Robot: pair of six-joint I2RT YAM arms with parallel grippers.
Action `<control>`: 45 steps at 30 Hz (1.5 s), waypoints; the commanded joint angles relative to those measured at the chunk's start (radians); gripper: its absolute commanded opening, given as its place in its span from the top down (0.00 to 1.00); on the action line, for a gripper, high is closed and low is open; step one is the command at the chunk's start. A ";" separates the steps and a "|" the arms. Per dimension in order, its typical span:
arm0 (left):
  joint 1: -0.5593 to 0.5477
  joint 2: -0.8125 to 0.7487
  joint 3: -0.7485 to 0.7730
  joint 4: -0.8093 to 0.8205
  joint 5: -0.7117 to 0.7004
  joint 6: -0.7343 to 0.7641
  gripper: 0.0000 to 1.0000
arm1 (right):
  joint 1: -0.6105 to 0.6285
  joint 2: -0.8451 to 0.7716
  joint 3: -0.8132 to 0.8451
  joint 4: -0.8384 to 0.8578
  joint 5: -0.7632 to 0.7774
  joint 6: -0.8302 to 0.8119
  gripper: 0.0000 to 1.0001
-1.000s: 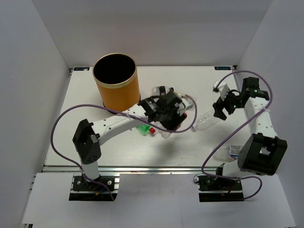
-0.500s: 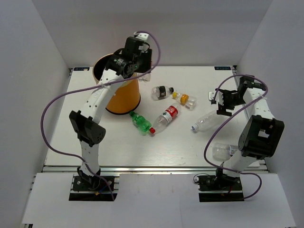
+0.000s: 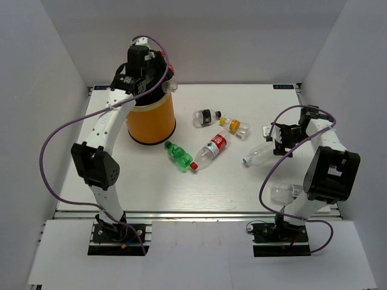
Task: Put the plastic bottles in the bin
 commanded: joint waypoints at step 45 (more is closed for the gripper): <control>-0.180 -0.366 -0.404 -0.427 0.109 0.127 0.00 | 0.160 0.300 0.083 0.069 0.223 -0.361 0.18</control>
